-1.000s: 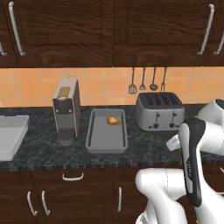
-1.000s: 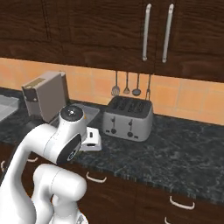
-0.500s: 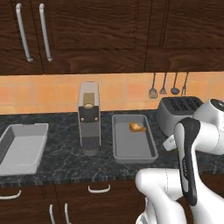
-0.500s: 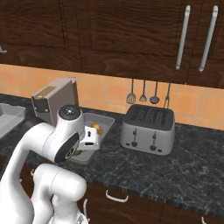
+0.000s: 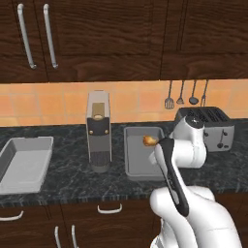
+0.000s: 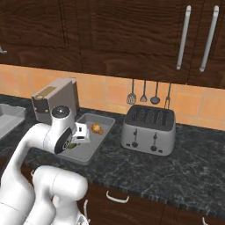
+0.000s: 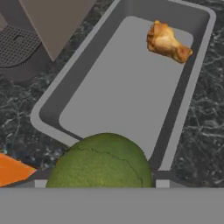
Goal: Place one lime and one chicken drumstick in each tupperware on the nearby counter, to pack two identical lunches.
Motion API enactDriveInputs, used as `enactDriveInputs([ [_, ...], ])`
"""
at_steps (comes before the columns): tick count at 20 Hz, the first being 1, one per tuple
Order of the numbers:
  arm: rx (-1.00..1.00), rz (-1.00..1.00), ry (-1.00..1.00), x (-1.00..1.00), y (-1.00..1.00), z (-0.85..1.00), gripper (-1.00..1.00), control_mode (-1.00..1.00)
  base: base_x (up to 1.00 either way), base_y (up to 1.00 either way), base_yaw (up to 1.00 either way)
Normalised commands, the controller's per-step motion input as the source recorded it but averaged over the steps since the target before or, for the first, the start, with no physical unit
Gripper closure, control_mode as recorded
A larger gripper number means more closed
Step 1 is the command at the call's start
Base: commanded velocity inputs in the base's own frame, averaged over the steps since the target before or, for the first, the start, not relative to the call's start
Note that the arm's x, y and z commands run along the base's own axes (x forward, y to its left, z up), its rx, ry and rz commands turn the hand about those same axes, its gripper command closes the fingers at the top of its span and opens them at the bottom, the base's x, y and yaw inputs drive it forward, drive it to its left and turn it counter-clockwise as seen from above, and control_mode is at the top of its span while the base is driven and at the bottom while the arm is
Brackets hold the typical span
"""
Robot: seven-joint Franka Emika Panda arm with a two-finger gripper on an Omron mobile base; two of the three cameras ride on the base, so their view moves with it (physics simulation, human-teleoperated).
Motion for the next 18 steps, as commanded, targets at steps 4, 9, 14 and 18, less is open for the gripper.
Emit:
enactDriveInputs([
  [4, -0.04, -0.01, 0.00, 1.00, 0.21, -0.59, 1.00, -1.00, 0.00, 0.00, 0.00],
  [9, -0.03, 0.00, 0.00, 0.86, 0.02, -0.46, 1.00, -1.00, 0.00, 0.00, 0.00],
  [14, -0.05, 0.00, 0.00, 0.52, 0.00, -0.66, 1.00, -1.00, 0.00, 0.00, 0.00],
  [18, -0.02, 0.00, 0.00, 0.17, 0.00, -0.32, -1.00, -1.00, 0.00, 0.00, 0.00],
])
